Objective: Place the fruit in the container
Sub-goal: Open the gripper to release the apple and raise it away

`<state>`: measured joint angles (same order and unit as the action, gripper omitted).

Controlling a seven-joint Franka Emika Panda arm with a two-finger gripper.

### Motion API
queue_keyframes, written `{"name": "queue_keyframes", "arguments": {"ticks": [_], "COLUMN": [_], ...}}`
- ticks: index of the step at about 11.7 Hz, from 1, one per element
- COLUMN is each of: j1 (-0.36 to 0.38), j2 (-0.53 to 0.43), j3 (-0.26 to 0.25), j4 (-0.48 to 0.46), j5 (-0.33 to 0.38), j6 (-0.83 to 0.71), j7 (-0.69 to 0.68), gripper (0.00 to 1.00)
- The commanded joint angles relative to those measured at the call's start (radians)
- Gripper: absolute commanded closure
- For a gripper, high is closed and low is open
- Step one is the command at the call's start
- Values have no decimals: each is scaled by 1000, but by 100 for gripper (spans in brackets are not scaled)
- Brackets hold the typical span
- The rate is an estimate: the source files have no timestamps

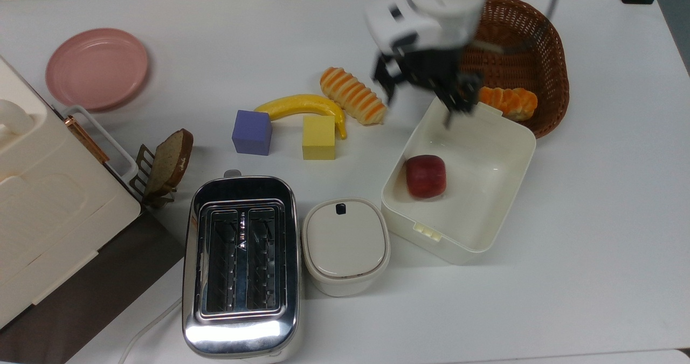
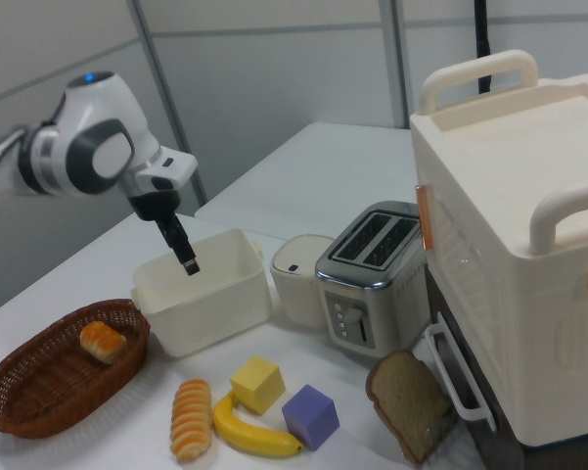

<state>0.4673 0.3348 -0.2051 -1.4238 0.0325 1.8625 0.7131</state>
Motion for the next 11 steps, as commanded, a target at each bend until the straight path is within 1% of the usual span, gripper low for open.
{"name": "queue_keyframes", "arguments": {"ticks": [1,2,3,4,5,6,8,9,11], "j1": [-137,-194,-234,-298,-341,-387,-461,-493,-484], "j2": [-155,-190,-215,-241,-253,-257,-253,-249,-250], "j3": [65,88,92,92,93,92,78,76,37], "j4": [-56,-56,-56,-56,-58,-58,-59,-60,-61], "j5": [-10,-11,-11,-8,-3,-3,6,21,35], "j6": [-257,-349,-383,-411,-428,-445,-438,-436,-430], "j7": [-223,-339,-404,-487,-547,-640,-765,-837,-862], "gripper": [0,0,0,0,0,0,0,0,0]}}
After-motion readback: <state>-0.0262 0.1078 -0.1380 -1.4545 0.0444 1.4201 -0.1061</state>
